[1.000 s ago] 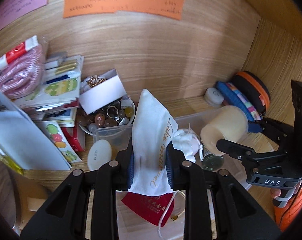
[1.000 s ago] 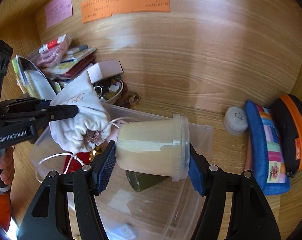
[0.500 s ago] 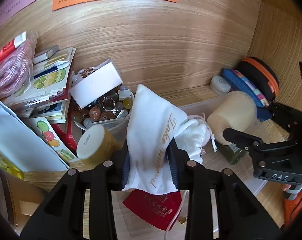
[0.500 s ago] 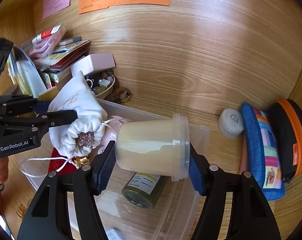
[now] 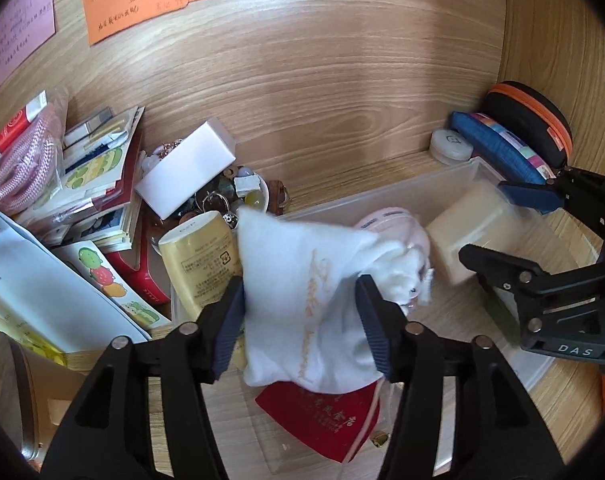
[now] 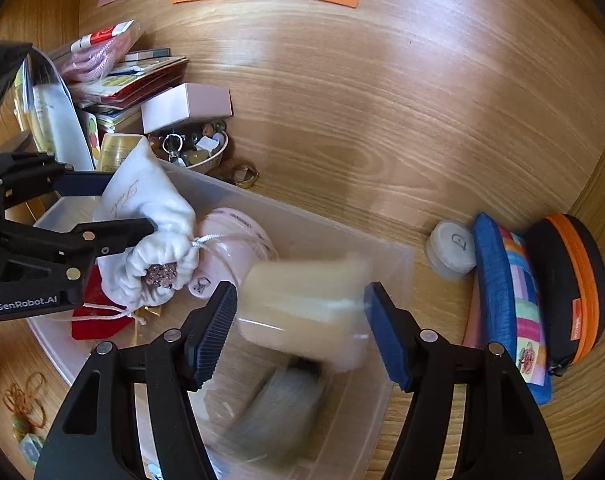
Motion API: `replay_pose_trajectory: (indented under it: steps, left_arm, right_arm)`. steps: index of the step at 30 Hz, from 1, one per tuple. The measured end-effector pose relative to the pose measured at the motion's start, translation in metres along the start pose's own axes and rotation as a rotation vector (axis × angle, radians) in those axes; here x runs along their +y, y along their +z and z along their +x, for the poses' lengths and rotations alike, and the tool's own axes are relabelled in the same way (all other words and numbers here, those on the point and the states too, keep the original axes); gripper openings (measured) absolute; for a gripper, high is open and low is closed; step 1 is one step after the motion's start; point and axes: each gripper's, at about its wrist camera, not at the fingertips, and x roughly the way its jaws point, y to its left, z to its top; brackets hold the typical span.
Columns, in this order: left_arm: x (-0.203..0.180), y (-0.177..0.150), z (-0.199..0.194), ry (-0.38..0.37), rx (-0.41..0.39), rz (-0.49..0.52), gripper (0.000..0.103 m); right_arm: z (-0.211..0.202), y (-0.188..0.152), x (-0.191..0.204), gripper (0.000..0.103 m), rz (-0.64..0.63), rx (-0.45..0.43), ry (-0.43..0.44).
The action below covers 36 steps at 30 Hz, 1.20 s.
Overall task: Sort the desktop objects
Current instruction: 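Carry the cloth bag and cream jar over the clear box and open both tools, then withdraw both tools from the box toward the items on the desk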
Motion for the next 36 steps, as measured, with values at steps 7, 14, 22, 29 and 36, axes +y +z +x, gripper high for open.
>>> replay_pose_trajectory:
  steps: [7, 14, 22, 29, 36]
  left_arm:
    - [-0.001, 0.002, -0.004, 0.007, -0.008, 0.003, 0.060]
    - [0.000, 0.004, -0.029, 0.012, -0.052, 0.003, 0.071]
    - [-0.003, 0.002, -0.068, 0.080, -0.121, 0.018, 0.092]
    - [0.002, -0.007, -0.101, 0.115, -0.155, -0.007, 0.094]
    - [0.003, -0.029, -0.126, 0.130, -0.174, -0.034, 0.099]
  right_arm:
    - [-0.004, -0.002, -0.001, 0.063, -0.006, -0.017, 0.004]
    - [-0.015, 0.001, 0.002, 0.067, -0.015, -0.045, 0.009]
    - [-0.049, 0.005, 0.012, 0.076, -0.031, -0.108, -0.019]
    - [-0.086, -0.007, 0.019, 0.078, -0.023, -0.151, -0.017]
    - [-0.117, -0.031, 0.027, 0.084, -0.004, -0.179, -0.011]
